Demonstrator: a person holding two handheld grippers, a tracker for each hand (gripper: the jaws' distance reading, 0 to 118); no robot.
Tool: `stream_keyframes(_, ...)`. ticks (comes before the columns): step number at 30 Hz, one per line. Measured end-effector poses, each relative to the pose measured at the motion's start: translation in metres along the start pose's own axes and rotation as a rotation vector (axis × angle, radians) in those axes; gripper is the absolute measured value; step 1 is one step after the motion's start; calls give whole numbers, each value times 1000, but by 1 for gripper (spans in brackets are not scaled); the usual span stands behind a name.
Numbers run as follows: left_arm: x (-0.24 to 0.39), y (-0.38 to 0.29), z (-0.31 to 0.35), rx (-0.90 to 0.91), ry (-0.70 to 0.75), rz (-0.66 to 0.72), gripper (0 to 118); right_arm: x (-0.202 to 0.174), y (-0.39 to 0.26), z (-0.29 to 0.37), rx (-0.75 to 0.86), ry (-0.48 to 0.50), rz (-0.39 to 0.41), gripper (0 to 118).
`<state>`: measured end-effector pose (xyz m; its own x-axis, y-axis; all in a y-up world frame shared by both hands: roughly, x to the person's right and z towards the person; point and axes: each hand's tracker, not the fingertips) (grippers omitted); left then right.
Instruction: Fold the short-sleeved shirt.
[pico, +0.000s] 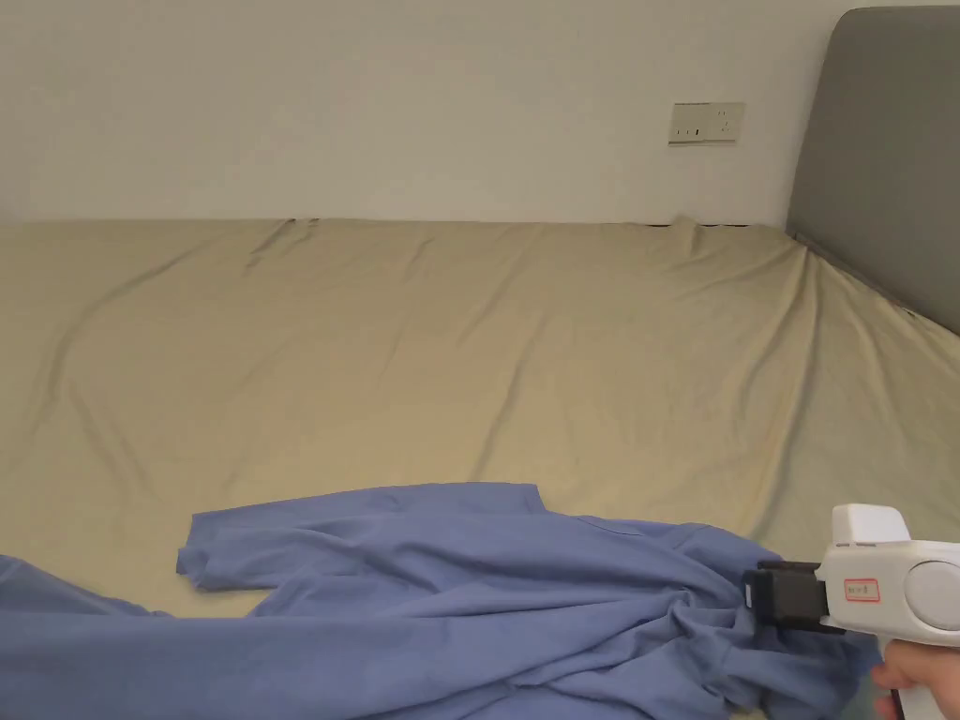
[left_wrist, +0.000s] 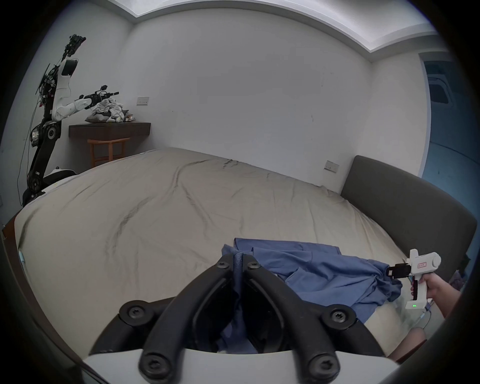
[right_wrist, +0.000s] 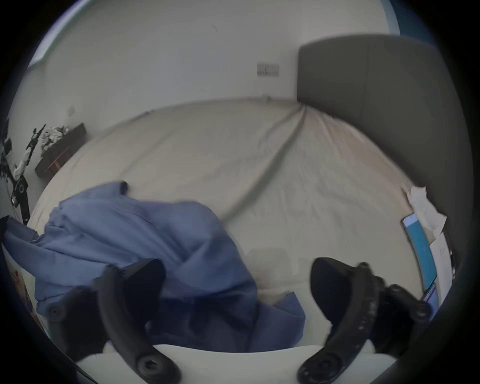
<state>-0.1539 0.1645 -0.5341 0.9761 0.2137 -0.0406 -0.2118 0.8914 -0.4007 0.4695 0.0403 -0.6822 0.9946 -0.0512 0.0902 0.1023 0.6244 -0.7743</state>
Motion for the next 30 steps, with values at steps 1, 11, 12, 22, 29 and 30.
stream_keyframes(1,-2,-1,-2,-5,-2,1,4,0,-5,-3,-21,29,-1,62)
stream_keyframes(11,-24,19,9,-22,-7,20,4,8,-4,68,189,144,-10,13)
stream_keyframes(12,-26,28,14,-4,-3,16,4,14,4,84,225,171,-57,13)
stream_keyframes(22,-46,171,84,237,17,38,4,-19,96,281,600,165,31,13)
stream_keyframes(29,-21,254,71,327,98,-10,4,-46,178,358,746,19,99,13)
stream_keyframes(30,-10,263,63,336,132,-63,4,-48,193,357,750,-1,106,13)
